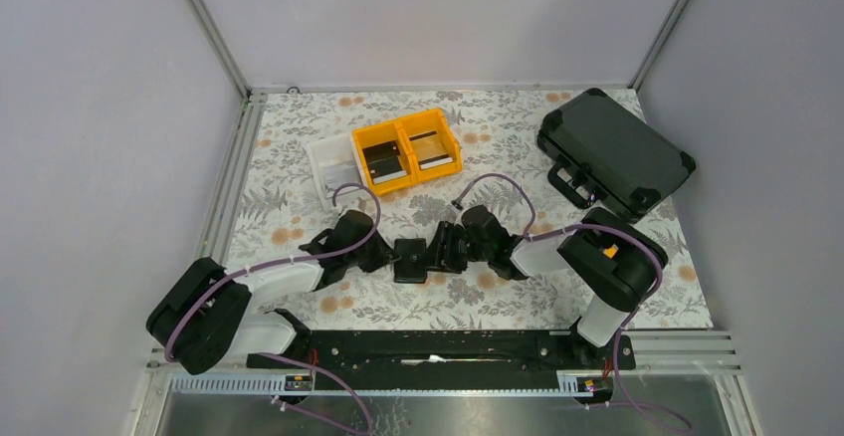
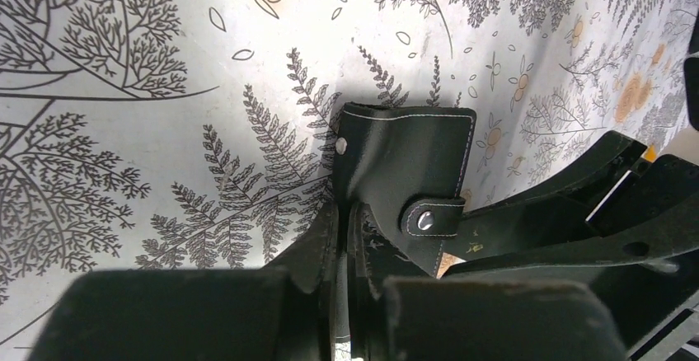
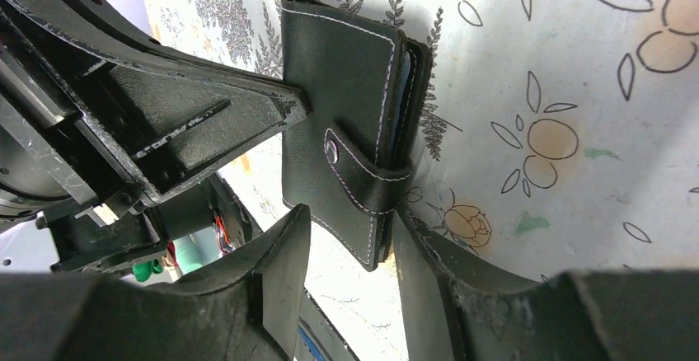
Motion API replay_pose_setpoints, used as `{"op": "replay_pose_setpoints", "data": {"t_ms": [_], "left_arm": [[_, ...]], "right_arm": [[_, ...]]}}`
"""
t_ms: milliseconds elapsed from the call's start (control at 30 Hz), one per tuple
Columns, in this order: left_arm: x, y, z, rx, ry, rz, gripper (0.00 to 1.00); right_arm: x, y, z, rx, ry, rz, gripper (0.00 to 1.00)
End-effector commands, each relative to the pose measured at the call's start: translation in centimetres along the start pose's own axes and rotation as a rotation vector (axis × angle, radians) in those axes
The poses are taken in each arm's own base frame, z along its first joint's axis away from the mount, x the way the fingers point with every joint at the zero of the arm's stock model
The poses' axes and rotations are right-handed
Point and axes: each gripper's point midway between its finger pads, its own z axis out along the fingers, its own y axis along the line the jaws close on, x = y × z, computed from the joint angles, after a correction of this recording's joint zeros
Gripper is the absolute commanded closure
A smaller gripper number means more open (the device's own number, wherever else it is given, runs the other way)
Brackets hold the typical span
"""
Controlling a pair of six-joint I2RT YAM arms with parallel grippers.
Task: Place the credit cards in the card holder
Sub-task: Move the card holder to the center of the board, then pick up the card holder from the center of the board.
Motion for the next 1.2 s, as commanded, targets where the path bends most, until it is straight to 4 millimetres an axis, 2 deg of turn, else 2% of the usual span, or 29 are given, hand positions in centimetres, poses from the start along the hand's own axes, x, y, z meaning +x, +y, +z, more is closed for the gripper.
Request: {"op": "replay_pose_setpoints", "data": {"t_ms": [0, 100, 167, 333, 433, 633, 767, 900, 1033, 1167], "left_arm": [[2.1, 2.4, -0.1, -0.045, 0.064, 0.02, 1.0], [1.1, 0.7, -0.9, 0.037, 0.009, 0.028, 1.0], [0.3, -0.5, -1.7, 0.105, -0.037, 0.03, 1.0], [-2.2, -3.1, -5.0, 0.225, -0.171, 0.049, 1.0], [-3.4, -4.7, -7.2, 0.285, -0.227, 0.067, 1.0], [-5.9, -8.2, -11.7, 0.431, -0.342, 0.071, 1.0], [-6.8, -10.4, -15.0, 0.545, -0.403, 0.073, 1.0], [-6.9, -11.7, -17.1, 0.618, -0.418, 0.096, 1.0], [-6.4, -12.3, -17.7, 0.657, -0.393, 0.113, 1.0], [-6.1, -13.3, -18.6, 0.725, -0.386, 0.116, 1.0]], "right_arm": [[-0.3, 0.2, 0.3, -0.004, -0.029, -0.003, 0.53], [-0.5, 0.7, 0.1, -0.034, -0.048, 0.003, 0.56], [-0.6, 1.1, -0.1, -0.049, -0.057, 0.004, 0.54], [-1.7, 2.8, -1.7, -0.089, -0.124, -0.045, 0.34], [-2.8, 5.2, -3.5, -0.14, -0.174, -0.102, 0.23], [-3.5, 10.3, -6.9, -0.301, -0.228, -0.234, 0.1], [-3.8, 11.1, -8.3, -0.322, -0.263, -0.285, 0.03], [-2.9, 12.0, -8.7, -0.367, -0.221, -0.33, 0.01], [-2.6, 13.7, -9.2, -0.451, -0.199, -0.336, 0.03], [-2.1, 14.8, -9.2, -0.506, -0.164, -0.34, 0.09]]}}
